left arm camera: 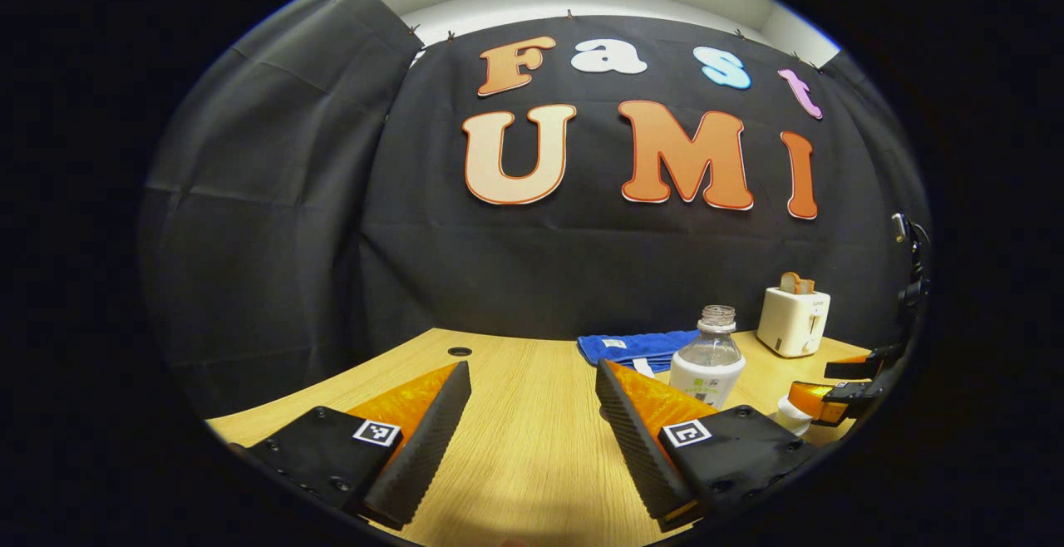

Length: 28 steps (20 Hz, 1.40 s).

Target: Open the teacup lid with one hand, grasp the water bottle and pour water into the teacup with the other hand; after pouring, place the water bottle on the coaster and then close the teacup lid.

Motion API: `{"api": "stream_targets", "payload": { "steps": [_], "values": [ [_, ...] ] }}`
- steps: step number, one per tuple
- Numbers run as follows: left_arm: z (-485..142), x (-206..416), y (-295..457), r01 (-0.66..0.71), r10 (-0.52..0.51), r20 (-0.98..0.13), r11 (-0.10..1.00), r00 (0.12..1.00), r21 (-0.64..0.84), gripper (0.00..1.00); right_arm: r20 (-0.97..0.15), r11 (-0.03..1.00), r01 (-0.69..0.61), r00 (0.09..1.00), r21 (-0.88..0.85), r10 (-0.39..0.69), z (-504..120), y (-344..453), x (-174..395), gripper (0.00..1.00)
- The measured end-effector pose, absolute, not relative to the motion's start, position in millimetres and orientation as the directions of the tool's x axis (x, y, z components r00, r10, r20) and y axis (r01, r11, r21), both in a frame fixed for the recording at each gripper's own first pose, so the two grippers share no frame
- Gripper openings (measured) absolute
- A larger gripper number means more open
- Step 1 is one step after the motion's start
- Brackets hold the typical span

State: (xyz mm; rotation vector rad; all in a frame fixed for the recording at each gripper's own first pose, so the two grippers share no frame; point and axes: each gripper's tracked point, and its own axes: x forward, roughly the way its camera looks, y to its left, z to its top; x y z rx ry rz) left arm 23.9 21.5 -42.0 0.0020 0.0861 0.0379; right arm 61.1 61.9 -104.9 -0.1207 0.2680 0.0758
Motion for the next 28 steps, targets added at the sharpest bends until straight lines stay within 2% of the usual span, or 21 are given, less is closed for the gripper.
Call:
{"api": "stream_targets", "payload": {
  "steps": [3,15,18,19,22,25,28],
  "values": [
    [-45,26,24,-0.043,0.043,-0.091,0.999,0.995,0.006,0.99,-0.285,0.992,-0.078,0.957,-0.096,0.048,-110,58,66,0.82],
    [-49,27,30,-0.055,0.055,-0.096,0.998,0.994,0.003,0.99,-0.306,0.990,-0.095,0.950,-0.104,0.059,-118,69,69,0.43],
    [-48,26,31,-0.056,0.056,-0.095,0.998,0.994,0.000,0.99,-0.301,0.991,-0.085,0.952,-0.107,0.049,-116,66,70,0.37],
    [-48,26,32,-0.057,0.057,-0.095,0.998,0.994,0.000,0.99,-0.303,0.990,-0.086,0.952,-0.108,0.050,-117,66,69,0.28],
    [-49,25,34,-0.063,0.062,-0.096,0.998,0.993,-0.004,0.99,-0.292,0.987,-0.082,0.955,-0.137,0.039,-114,65,68,0.22],
    [-47,22,36,-0.070,0.069,-0.091,0.998,0.993,-0.002,0.99,-0.287,0.991,-0.071,0.957,-0.117,0.035,-111,64,69,0.12],
    [-42,19,39,-0.077,0.077,-0.080,0.997,0.994,0.002,0.99,-0.250,0.995,-0.057,0.967,-0.079,0.036,-90,60,68,0.10]
  ]
}}
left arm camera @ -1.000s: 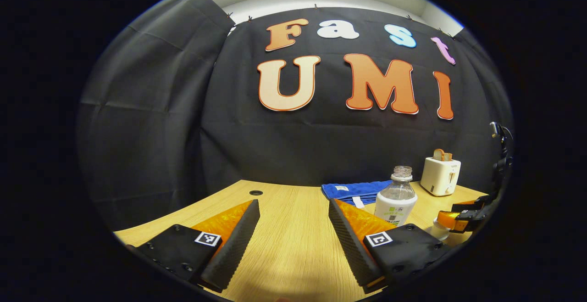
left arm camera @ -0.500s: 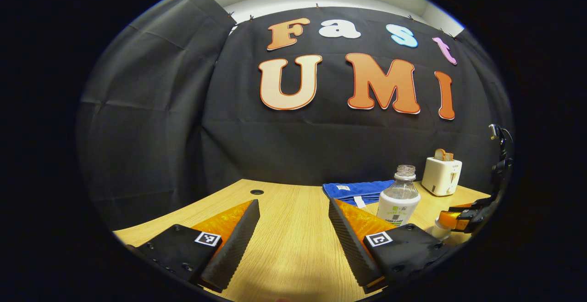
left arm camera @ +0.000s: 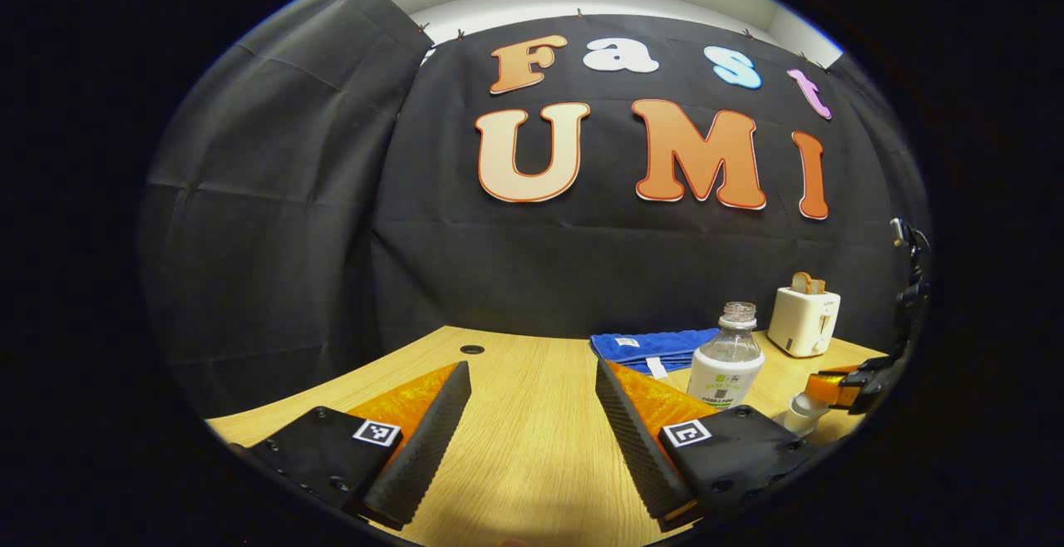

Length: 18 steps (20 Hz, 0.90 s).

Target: Open the teacup lid with one hand, grasp the water bottle and pour water into the teacup with the other hand; after pouring, place the water bottle on the coaster and then close the teacup lid.

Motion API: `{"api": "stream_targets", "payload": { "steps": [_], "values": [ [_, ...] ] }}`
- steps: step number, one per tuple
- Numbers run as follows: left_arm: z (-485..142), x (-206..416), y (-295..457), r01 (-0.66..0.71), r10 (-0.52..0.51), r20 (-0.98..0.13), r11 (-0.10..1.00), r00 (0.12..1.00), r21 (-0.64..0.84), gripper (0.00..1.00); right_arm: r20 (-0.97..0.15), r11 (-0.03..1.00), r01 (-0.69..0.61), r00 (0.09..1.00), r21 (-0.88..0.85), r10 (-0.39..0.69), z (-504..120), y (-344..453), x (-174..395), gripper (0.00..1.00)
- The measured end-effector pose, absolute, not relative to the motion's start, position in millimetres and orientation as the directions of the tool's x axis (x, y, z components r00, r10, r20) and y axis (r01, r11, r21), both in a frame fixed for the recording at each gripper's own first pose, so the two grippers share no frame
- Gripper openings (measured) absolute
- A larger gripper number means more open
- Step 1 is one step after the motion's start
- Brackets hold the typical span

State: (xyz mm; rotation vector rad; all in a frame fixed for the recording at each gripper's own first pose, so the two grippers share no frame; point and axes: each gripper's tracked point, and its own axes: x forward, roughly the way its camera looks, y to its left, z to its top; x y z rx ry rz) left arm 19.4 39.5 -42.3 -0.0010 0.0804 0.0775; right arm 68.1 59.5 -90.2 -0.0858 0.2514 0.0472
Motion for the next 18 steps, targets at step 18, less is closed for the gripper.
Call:
{"api": "stream_targets", "payload": {
  "steps": [18],
  "values": [
    [-35,-16,-43,0.076,-0.078,-0.075,0.997,0.994,-0.028,0.99,-0.222,0.988,0.138,0.963,-0.068,-0.150,-58,-60,13,0.10]
  ]
}}
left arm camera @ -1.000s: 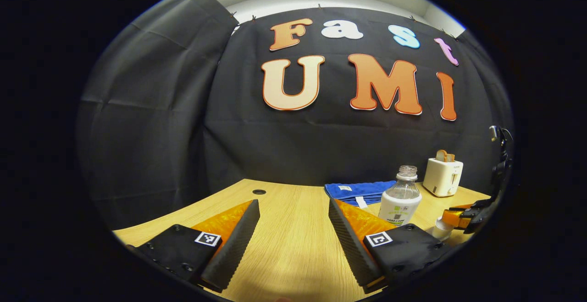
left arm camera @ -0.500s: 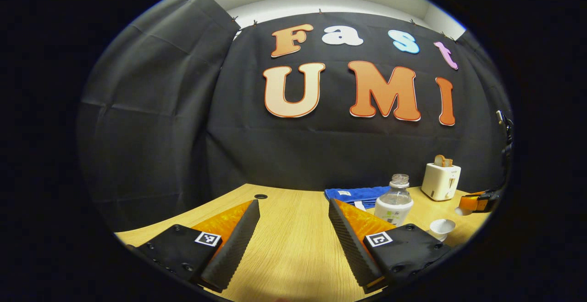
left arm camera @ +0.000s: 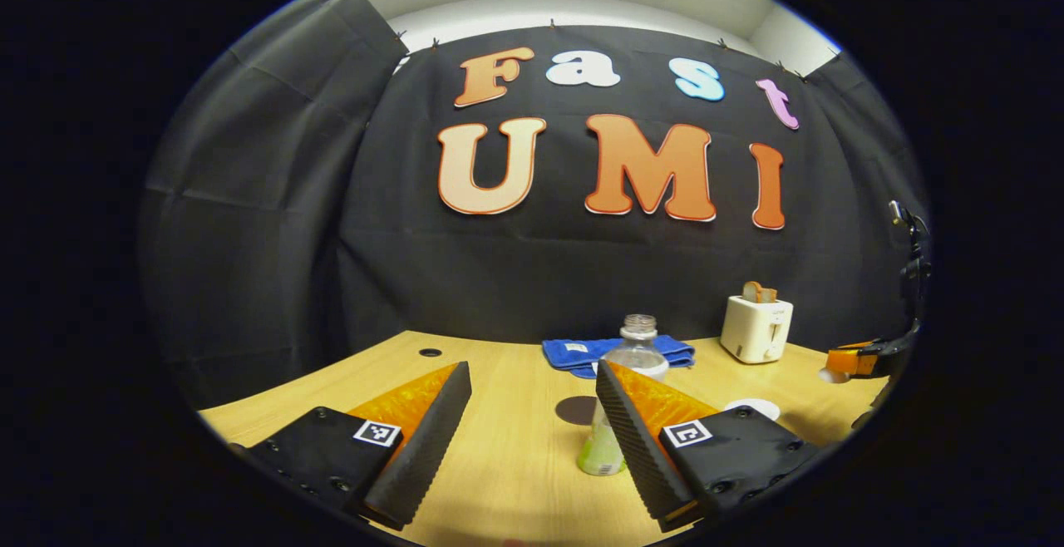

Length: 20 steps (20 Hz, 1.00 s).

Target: Open the teacup lid with one hand, grasp the water bottle and pour water into the teacup with the other hand; after pouring, place the water bottle on the coaster and then close the teacup lid.

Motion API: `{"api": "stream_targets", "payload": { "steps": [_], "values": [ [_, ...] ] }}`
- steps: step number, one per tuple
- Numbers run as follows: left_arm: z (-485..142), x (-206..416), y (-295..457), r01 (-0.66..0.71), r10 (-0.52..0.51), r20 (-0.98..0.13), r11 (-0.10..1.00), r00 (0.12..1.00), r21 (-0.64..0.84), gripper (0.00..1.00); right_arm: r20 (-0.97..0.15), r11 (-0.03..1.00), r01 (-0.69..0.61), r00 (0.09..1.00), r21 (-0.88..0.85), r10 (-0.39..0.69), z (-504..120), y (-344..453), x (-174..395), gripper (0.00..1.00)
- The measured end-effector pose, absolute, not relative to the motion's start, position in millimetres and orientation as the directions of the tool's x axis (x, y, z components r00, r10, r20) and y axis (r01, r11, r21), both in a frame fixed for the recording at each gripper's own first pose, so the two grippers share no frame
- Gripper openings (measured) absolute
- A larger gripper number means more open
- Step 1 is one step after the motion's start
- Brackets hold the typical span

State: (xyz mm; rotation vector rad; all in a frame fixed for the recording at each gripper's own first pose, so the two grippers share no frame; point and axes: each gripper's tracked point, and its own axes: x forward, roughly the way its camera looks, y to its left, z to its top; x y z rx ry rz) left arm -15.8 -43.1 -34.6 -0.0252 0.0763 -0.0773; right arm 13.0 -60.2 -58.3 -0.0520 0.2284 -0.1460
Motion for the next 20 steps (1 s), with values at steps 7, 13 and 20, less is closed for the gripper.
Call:
{"api": "stream_targets", "payload": {
  "steps": [7,13,20],
  "values": [
    [-56,-15,-100,0.171,-0.171,-0.096,0.985,0.981,-0.002,0.99,-0.239,0.984,0.174,0.954,-0.046,-0.180,-65,-83,5,0.10],
    [-83,9,-112,0.171,-0.168,-0.128,0.985,0.977,0.006,0.99,-0.248,0.979,0.198,0.947,-0.042,-0.202,-68,-100,3,0.10],
    [-113,38,-120,0.177,-0.176,-0.169,0.984,0.970,-0.005,0.99,-0.263,0.977,0.210,0.941,-0.045,-0.215,-73,-110,8,0.10]
  ]
}}
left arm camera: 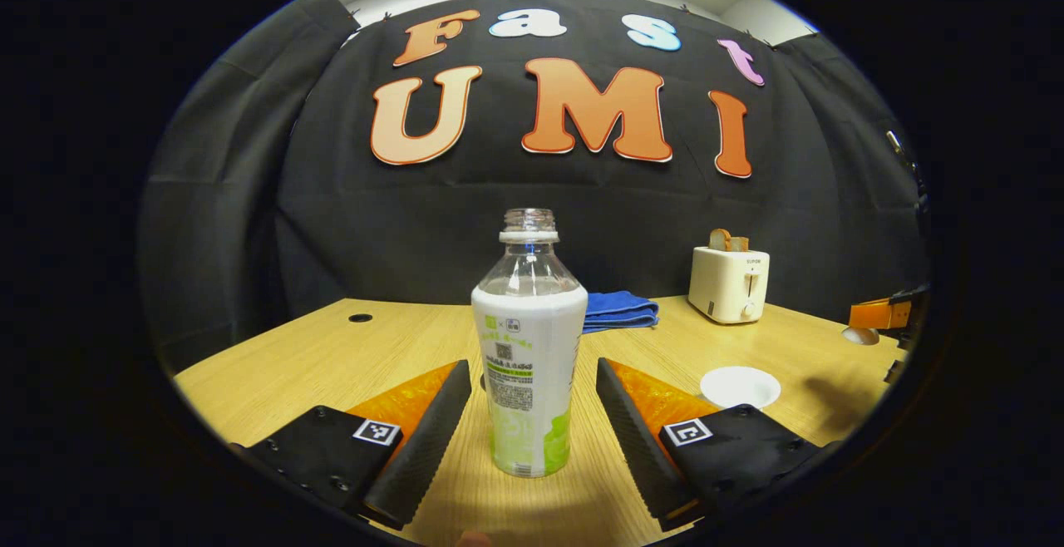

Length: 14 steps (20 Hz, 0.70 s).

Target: Open the teacup lid with one hand, grasp the water bottle and pour water into the teacup with the other hand; after pouring, place the water bottle on the coaster and then close the teacup lid.

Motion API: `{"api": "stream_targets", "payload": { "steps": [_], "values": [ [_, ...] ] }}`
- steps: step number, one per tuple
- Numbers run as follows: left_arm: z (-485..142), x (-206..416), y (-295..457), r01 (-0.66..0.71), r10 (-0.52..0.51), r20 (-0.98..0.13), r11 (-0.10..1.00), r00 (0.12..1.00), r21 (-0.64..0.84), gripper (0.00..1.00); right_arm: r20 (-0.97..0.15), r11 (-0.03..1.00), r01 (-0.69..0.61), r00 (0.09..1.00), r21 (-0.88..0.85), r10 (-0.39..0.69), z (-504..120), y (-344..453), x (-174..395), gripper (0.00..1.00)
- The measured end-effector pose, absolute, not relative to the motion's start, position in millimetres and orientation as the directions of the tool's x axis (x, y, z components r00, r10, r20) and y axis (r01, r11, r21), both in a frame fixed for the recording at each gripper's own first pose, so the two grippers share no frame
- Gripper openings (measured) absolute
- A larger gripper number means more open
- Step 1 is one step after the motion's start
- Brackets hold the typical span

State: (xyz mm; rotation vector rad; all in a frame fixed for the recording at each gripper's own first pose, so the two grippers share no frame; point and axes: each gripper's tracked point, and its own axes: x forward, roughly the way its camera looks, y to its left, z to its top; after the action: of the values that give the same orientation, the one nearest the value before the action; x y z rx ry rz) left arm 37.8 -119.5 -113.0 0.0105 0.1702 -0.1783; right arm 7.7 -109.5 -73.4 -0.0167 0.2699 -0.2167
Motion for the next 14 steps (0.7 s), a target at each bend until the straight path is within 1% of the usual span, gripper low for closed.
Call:
{"api": "stream_targets", "payload": {
  "steps": [9,10,11,12,14],
  "values": [
    [-128,59,-115,0.175,-0.169,-0.185,0.984,0.968,0.020,0.99,-0.281,0.979,0.201,0.938,-0.039,-0.204,-82,-105,13,0.10],
    [-129,61,-112,0.165,-0.157,-0.185,0.986,0.970,0.030,0.86,-0.282,0.979,0.201,0.938,-0.037,-0.203,-82,-105,13,0.10],
    [-128,61,-115,0.181,-0.171,-0.187,0.983,0.967,0.037,0.72,-0.281,0.979,0.202,0.938,-0.036,-0.204,-81,-105,12,0.10],
    [-127,61,-115,0.189,-0.177,-0.187,0.981,0.966,0.048,0.72,-0.280,0.978,0.203,0.938,-0.037,-0.205,-81,-106,12,0.10],
    [-124,62,-113,0.197,-0.176,-0.191,0.976,0.966,0.096,0.66,-0.276,0.978,0.206,0.939,-0.034,-0.208,-79,-106,10,0.10]
  ]
}}
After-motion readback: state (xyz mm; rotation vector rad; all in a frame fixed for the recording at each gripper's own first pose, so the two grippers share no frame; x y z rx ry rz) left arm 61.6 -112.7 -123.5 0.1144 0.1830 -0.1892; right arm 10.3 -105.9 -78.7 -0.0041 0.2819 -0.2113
